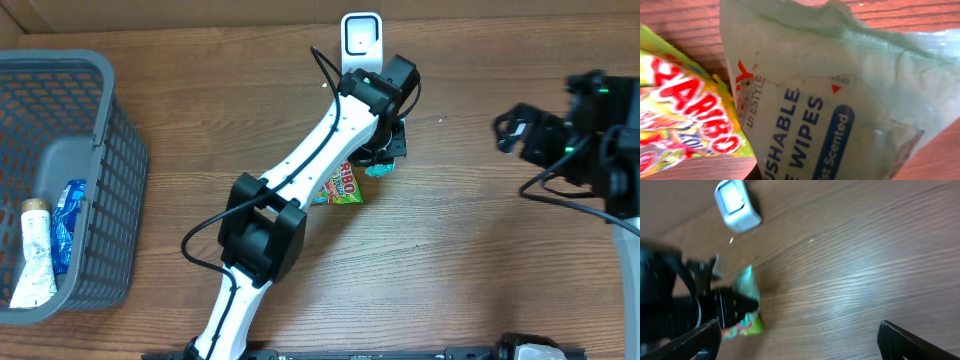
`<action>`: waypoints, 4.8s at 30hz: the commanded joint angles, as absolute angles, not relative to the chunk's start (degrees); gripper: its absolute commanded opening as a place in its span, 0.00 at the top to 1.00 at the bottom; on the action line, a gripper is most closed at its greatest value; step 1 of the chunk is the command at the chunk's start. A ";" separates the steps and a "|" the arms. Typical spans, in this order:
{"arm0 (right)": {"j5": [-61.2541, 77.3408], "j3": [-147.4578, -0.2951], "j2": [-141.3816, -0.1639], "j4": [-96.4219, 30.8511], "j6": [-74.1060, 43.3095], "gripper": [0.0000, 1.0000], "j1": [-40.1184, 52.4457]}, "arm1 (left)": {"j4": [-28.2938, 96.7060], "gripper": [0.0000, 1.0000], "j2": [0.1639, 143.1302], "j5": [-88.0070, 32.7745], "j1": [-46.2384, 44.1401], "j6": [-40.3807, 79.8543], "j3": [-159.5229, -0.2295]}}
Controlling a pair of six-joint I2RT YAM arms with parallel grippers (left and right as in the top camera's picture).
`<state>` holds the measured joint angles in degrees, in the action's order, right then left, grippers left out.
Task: Scan the item barcode
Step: 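Carry the green wipes pack out and set it right of the Haribo bag, then move the left gripper back into the basket toward the blue snack bar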
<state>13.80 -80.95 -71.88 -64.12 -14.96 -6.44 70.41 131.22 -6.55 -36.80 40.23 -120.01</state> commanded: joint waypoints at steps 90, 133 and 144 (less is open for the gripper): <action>16.84 -82.87 -70.30 -66.94 -16.49 0.00 -11.86 | 83.59 0.12 94.67 3.75 43.90 22.28 -106.80; 16.84 -82.52 -72.47 -66.08 -16.34 0.00 -11.86 | 72.31 0.36 127.85 16.86 42.19 11.84 -103.15; 16.84 -82.52 -72.47 -66.11 -16.32 0.00 -11.86 | 71.96 0.66 131.70 14.72 41.36 11.84 -103.11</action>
<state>16.36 -81.32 -72.55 -66.46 -16.49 -12.23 72.18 127.74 17.52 41.98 11.03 -103.53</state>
